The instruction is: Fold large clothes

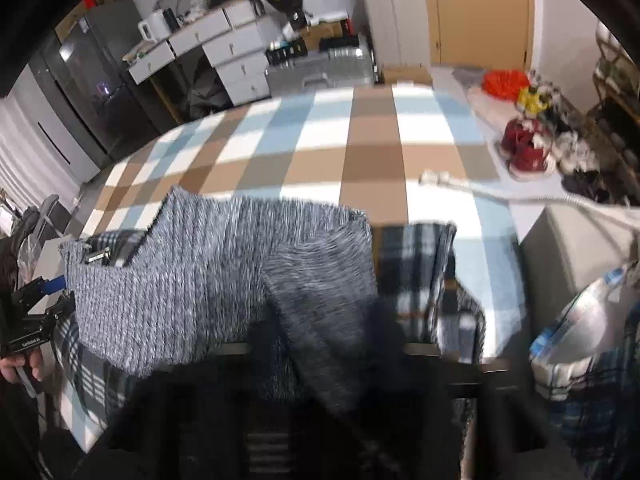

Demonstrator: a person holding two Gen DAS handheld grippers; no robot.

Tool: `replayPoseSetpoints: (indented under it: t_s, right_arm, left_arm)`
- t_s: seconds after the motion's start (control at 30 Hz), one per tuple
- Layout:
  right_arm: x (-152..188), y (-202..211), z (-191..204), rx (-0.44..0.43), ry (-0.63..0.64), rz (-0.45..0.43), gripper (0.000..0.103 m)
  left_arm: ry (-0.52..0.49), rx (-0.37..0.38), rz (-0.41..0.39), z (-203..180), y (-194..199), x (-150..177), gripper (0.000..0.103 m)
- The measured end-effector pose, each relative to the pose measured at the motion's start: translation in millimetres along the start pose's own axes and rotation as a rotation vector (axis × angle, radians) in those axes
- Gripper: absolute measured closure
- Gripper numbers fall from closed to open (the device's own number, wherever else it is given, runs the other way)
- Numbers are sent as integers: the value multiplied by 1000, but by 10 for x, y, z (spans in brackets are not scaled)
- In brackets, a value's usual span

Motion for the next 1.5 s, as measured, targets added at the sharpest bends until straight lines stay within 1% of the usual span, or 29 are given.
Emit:
replayPoseSetpoints:
  t_s: [0.03,0.07,0.1,0.17,0.2,0.23,0.37,0.5,0.57,0.73,0.77,0.83,0.87,0.93,1.03,1.07,1.1,1.13,1.17,1.2,1.23,1.27,1.3,1.33,1.37,1.4,1.43,1.47,1.5]
  right_arm:
    - [11,21,6,-9,-10,-12,81]
    - [13,44,5,1,-7,-24,86]
    - [21,62,9,10,-2,-29,91]
    - [29,90,14,9,-10,-43,91]
    - [29,102,9,10,-17,-50,92]
    - [26,122,5,12,-23,-60,92]
    - [-42,253,-2,50,-17,-118,93]
    - [-154,435,-75,91,-43,-181,93]
    - [-194,467,-88,96,-39,-186,93]
    - [-203,364,-153,164,-34,-148,93]
    - [-190,304,-187,165,-50,-131,93]
    - [-121,130,-243,175,-71,-65,93]
    - [-78,17,-263,183,-72,-29,93]
    - [-21,-112,-264,179,-75,6,93]
    - [-59,-63,-236,161,-91,30,87]
    - [-81,-1,-223,138,-100,16,77]
    - [-99,73,-205,110,-111,-1,50]
    - [-123,229,-206,108,-129,-34,36]
    - [-145,359,-199,125,-132,-74,26]
    - [-172,514,-166,141,-120,-121,25]
    - [-199,684,-102,147,-92,-163,21]
    - [-216,773,-36,144,-69,-182,12]
    - [-230,834,40,138,-42,-196,7]
    - [-230,885,174,129,13,-202,5]
    - [-237,877,262,129,52,-191,3]
    - [-238,851,354,127,88,-178,3]
    - [-225,769,510,104,146,-150,3]
    - [-225,665,624,91,194,-117,3]
    - [-217,600,693,91,223,-95,3]
  left_arm:
    - [6,-10,-8,22,8,-3,62]
    - [12,-22,-17,50,18,-8,70]
    - [20,-17,-23,72,31,-11,72]
    - [33,-19,-35,107,53,-7,83]
    - [38,-8,-34,116,62,-4,84]
    - [43,-7,-35,126,72,2,88]
    - [53,-34,-52,125,114,0,96]
    - [47,-58,-69,135,152,-21,98]
    - [49,-64,-73,143,170,-24,98]
    - [65,-92,-84,215,200,-73,98]
    - [70,-108,-90,240,199,-74,98]
    - [59,-173,-108,323,168,-95,101]
    - [70,-176,-105,365,145,-96,101]
    - [129,-135,-77,441,107,-82,101]
    - [145,-118,-98,439,214,-98,101]
    - [149,-115,-114,426,292,-113,101]
    - [151,-113,-127,408,378,-130,101]
    - [149,-105,-133,374,465,-150,101]
    - [148,-103,-143,346,538,-177,101]
    - [145,-103,-161,308,630,-209,101]
    - [139,-97,-173,251,712,-241,101]
    - [131,-93,-176,202,754,-263,98]
    - [120,-96,-174,147,773,-283,94]
    - [101,-87,-164,36,783,-300,78]
    - [90,-67,-159,-45,771,-309,54]
    - [77,-39,-149,-158,739,-319,43]
    - [64,-24,-139,-266,689,-337,38]
    - [50,-15,-128,-352,647,-345,38]
    - [24,6,-92,-483,550,-347,38]
Point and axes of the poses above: each gripper's, at about its wrist camera, not at the fingertips, and y roughly against the way its jaws point, z to its left, x to its underside, the point moved 8 cm from there along -y, roughly the way its jaws point, and after that the axes turned 14 degrees about y, right-handed, at the moved point
